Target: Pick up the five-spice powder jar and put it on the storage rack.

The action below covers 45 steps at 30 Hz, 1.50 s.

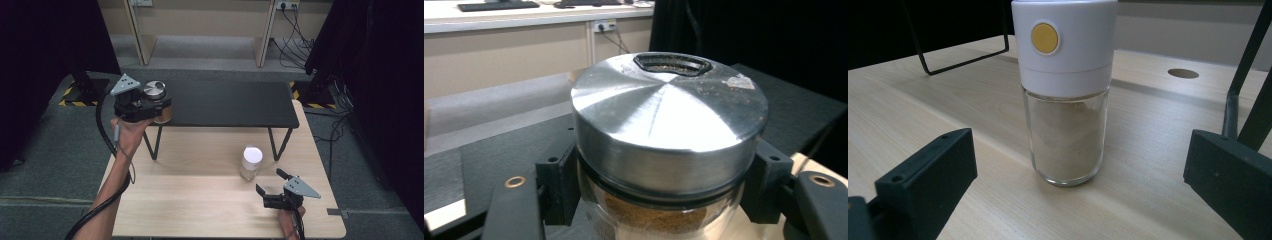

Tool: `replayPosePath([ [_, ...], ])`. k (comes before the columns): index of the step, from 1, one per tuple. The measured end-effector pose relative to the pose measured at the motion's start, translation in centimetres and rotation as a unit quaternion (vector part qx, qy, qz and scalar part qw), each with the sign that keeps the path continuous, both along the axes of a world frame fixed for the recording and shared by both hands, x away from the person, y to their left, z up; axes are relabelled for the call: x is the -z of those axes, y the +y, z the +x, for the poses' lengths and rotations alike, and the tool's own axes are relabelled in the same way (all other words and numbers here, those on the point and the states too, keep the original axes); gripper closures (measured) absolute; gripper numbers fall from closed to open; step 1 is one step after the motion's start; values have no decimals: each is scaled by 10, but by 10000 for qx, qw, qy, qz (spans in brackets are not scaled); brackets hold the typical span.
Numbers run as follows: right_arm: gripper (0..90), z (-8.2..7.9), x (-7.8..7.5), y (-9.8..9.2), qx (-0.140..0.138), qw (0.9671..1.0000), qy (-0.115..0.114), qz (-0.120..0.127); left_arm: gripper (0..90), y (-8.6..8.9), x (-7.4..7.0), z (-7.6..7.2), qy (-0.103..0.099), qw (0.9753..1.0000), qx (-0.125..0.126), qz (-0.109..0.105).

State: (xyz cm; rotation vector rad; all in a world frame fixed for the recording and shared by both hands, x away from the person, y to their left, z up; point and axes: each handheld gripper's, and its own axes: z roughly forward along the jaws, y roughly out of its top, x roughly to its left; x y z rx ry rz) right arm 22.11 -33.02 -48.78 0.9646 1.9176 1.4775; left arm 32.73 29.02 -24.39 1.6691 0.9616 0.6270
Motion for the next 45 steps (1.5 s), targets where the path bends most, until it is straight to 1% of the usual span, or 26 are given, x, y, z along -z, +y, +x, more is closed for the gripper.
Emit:
replayPosePath([
  [1,6,0,0,0,2,10000,0,5,315,-2,-1,2,14,10000,-45,48],
  [3,6,0,0,0,7,10000,3,14,315,-5,-2,7,65,9999,-130,49],
  [10,6,0,0,-1,11,10000,9,28,315,-14,-3,19,78,9994,-312,126],
  [12,6,0,1,-1,4,10000,13,39,315,-18,-3,22,81,9992,-362,178],
  [16,6,0,1,-1,-3,10000,13,44,315,-21,1,28,87,9989,-456,89],
  [20,6,0,1,-1,-5,10000,15,50,315,-24,1,35,138,9983,-549,98],
  [23,6,0,1,-2,-7,10000,12,67,315,-24,4,38,135,9981,-592,52],
  [25,6,0,1,-2,-8,10000,11,79,315,-27,3,41,143,9978,-628,155],
  [30,6,0,2,-3,-19,9999,15,116,315,-32,9,44,99,9976,-642,235],
  [32,6,0,2,-3,-17,9999,17,120,315,-35,9,45,101,9974,-643,314],
  [35,6,1,2,-3,-20,9999,24,124,315,-36,11,46,104,9973,-660,317],
  [37,6,1,2,-3,-25,9999,19,119,315,-35,13,46,86,9974,-659,267],
  [40,6,1,2,-4,-18,9999,24,143,314,-37,15,45,65,9971,-666,367],
  [44,6,1,2,-4,-23,9999,21,131,313,-33,20,44,49,9976,-660,204],
  [45,6,1,2,-4,-21,9999,21,124,312,-32,21,44,38,9977,-640,200],
])
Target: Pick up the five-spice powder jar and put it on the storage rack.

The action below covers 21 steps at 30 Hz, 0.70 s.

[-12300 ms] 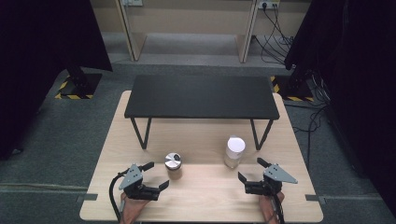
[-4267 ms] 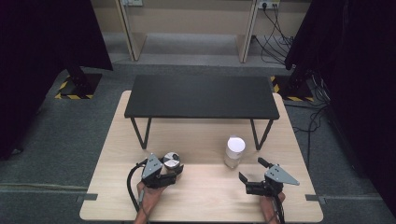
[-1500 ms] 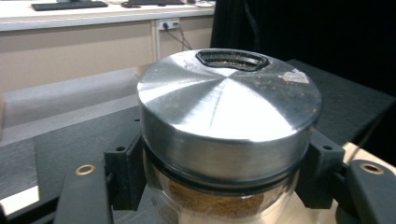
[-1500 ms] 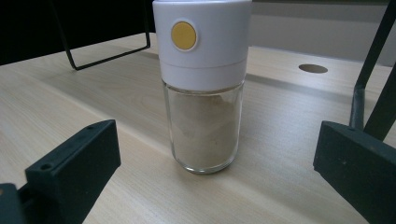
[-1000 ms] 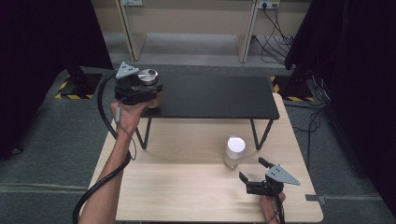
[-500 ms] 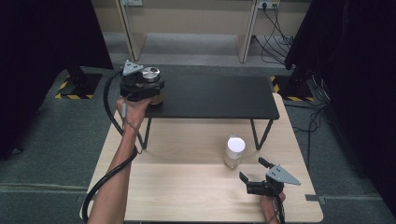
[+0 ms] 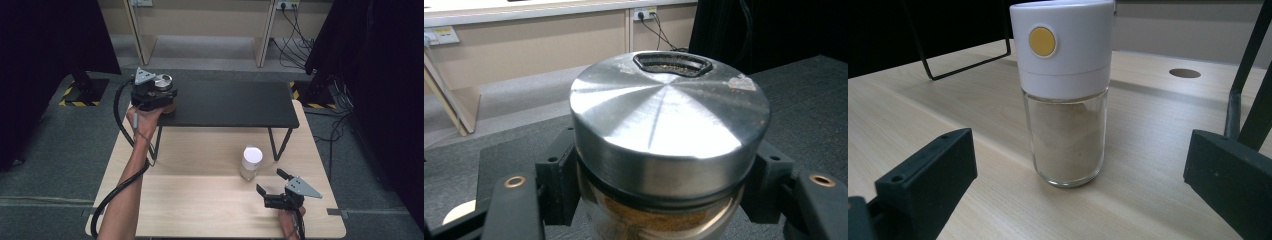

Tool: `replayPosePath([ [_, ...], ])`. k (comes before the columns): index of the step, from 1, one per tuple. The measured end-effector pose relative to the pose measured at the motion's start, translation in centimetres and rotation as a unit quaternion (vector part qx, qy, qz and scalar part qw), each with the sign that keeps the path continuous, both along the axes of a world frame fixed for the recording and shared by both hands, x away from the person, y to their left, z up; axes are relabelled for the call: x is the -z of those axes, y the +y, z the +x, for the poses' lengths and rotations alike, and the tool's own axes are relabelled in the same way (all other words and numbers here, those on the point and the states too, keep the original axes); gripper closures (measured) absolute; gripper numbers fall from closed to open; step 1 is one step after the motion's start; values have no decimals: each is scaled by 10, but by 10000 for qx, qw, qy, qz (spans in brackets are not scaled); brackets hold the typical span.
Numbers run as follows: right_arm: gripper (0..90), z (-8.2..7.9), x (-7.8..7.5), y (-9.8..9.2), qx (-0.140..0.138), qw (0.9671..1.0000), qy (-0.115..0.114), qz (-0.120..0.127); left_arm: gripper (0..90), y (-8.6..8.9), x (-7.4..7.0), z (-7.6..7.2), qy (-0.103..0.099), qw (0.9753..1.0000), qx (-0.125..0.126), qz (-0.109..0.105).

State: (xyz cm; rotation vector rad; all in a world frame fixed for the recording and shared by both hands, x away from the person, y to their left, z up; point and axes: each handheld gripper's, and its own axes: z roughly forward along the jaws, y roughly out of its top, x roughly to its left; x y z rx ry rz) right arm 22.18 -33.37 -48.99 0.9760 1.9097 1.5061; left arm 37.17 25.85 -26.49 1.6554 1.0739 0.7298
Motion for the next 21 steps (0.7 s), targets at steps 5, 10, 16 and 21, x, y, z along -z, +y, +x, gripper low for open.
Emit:
replayPosePath([
  [5,6,0,0,-1,9,10000,1,26,130,1,1,-1,-77,10000,44,9],
  [10,6,0,0,0,4,10000,-2,-5,43,-1,2,-4,-149,9999,-24,0],
  [16,6,0,0,0,0,10000,-8,-2,41,2,4,-5,-156,9999,43,3],
  [21,6,0,0,0,-1,10000,-12,-11,35,6,7,-9,-202,9997,56,-85],
])
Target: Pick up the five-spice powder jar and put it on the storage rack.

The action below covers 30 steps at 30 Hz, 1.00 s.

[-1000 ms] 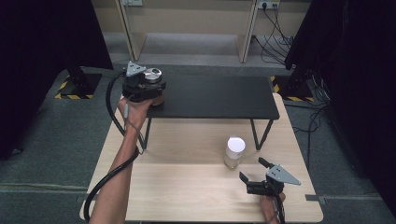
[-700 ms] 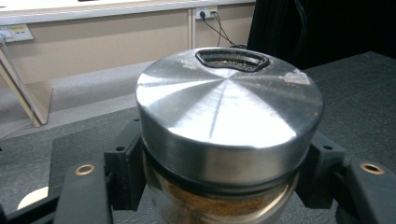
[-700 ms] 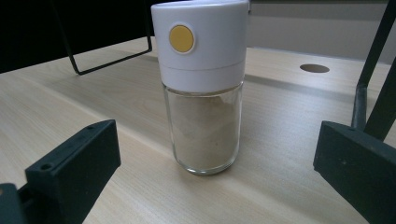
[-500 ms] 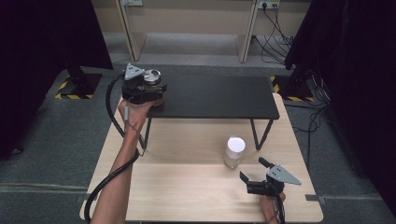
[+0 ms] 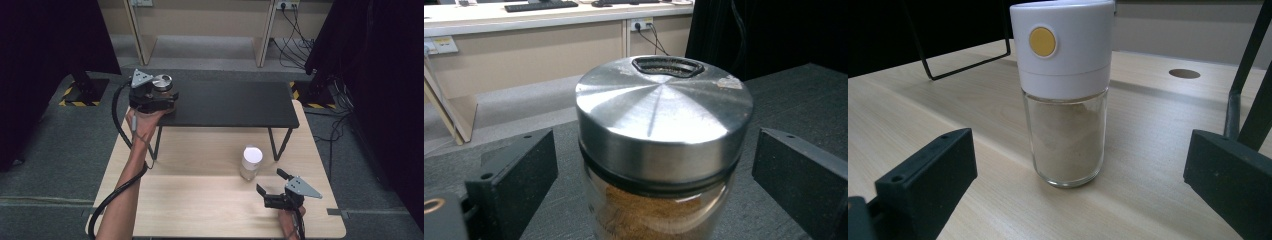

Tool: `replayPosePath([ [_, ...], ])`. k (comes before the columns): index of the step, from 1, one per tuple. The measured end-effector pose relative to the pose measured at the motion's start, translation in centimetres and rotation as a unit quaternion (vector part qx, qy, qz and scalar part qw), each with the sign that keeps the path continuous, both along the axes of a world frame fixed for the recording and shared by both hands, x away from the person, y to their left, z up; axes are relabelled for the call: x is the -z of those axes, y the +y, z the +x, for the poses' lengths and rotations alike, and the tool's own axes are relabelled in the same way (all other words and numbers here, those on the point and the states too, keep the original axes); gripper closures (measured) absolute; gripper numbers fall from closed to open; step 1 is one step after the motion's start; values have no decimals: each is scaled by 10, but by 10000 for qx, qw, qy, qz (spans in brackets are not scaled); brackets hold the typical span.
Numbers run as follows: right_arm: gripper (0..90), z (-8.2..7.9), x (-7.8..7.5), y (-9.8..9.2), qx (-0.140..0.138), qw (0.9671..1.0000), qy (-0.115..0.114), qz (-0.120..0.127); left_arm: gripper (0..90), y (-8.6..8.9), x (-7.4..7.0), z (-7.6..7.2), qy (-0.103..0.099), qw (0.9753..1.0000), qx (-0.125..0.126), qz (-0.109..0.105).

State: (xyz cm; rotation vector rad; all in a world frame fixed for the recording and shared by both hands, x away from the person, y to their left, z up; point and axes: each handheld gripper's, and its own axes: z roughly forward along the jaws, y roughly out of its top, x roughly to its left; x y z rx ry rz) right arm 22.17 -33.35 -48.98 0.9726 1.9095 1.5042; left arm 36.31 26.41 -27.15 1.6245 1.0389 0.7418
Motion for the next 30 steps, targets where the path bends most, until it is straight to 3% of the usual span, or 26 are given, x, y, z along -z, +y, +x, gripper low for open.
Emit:
replayPosePath([
  [4,6,0,0,0,-4,10000,-2,-10,31,2,1,-5,-38,10000,60,31],
  [19,6,0,-2,2,-32,9999,0,-95,9,21,-3,-32,-144,9993,262,-202],
  [24,6,0,-2,3,-33,9999,5,-121,9,20,-4,-44,-204,9990,371,-130],
  [30,6,0,-2,3,-25,9999,3,-121,9,24,3,-60,-236,9974,580,-351],
])
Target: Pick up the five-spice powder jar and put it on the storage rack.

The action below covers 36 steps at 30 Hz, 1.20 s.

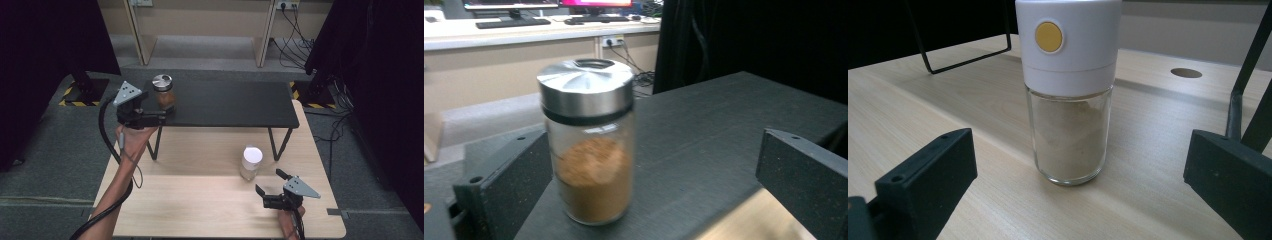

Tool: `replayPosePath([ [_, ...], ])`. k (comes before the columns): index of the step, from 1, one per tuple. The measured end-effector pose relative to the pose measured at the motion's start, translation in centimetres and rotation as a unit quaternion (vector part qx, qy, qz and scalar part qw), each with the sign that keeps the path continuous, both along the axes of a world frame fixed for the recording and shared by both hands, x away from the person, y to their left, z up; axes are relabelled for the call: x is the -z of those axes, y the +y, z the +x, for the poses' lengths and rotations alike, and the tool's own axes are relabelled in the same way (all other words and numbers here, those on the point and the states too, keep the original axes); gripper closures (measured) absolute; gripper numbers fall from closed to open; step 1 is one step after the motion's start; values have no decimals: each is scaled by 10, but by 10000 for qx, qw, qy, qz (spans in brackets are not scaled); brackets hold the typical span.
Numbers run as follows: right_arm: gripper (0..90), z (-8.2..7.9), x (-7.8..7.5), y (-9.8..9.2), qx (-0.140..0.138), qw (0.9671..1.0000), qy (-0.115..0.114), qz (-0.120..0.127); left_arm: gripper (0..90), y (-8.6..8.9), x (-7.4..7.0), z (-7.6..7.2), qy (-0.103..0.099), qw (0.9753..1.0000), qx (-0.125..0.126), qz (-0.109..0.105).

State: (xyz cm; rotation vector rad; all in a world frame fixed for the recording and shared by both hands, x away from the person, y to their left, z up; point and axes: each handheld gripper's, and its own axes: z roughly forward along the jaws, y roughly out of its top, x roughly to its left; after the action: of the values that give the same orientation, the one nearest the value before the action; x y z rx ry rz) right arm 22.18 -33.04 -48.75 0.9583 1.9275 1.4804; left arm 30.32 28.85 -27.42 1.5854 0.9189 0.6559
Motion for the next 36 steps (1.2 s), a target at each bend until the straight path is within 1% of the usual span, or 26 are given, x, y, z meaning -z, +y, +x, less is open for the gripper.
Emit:
replayPosePath([
  [5,6,0,0,0,2,10000,2,-12,13,1,7,-15,-55,9999,130,-18],
  [8,6,0,0,1,3,10000,6,-14,13,2,10,-22,-59,9999,111,-2],
  [14,6,0,-1,1,10,10000,7,-21,12,7,28,-37,-85,9998,112,-128],
  [16,6,0,-1,1,14,10000,4,-24,12,9,36,-41,-54,9997,131,-221],
  [18,6,0,-1,1,15,10000,9,-27,11,11,45,-46,-71,9994,152,-301],
  [23,6,0,-1,2,16,10000,0,-40,11,15,68,-55,-77,9979,222,-597],
  [27,6,0,-1,2,17,10000,-2,-61,11,14,80,-58,-38,9981,296,-548],
  [29,6,0,-1,2,18,10000,0,-59,12,14,87,-60,-92,9981,305,-529],
  [34,6,0,-1,2,14,10000,-2,-61,12,13,102,-65,-75,9981,364,-491],
  [36,6,0,-1,2,16,10000,-4,-58,13,13,109,-68,-115,9979,406,-495],
])
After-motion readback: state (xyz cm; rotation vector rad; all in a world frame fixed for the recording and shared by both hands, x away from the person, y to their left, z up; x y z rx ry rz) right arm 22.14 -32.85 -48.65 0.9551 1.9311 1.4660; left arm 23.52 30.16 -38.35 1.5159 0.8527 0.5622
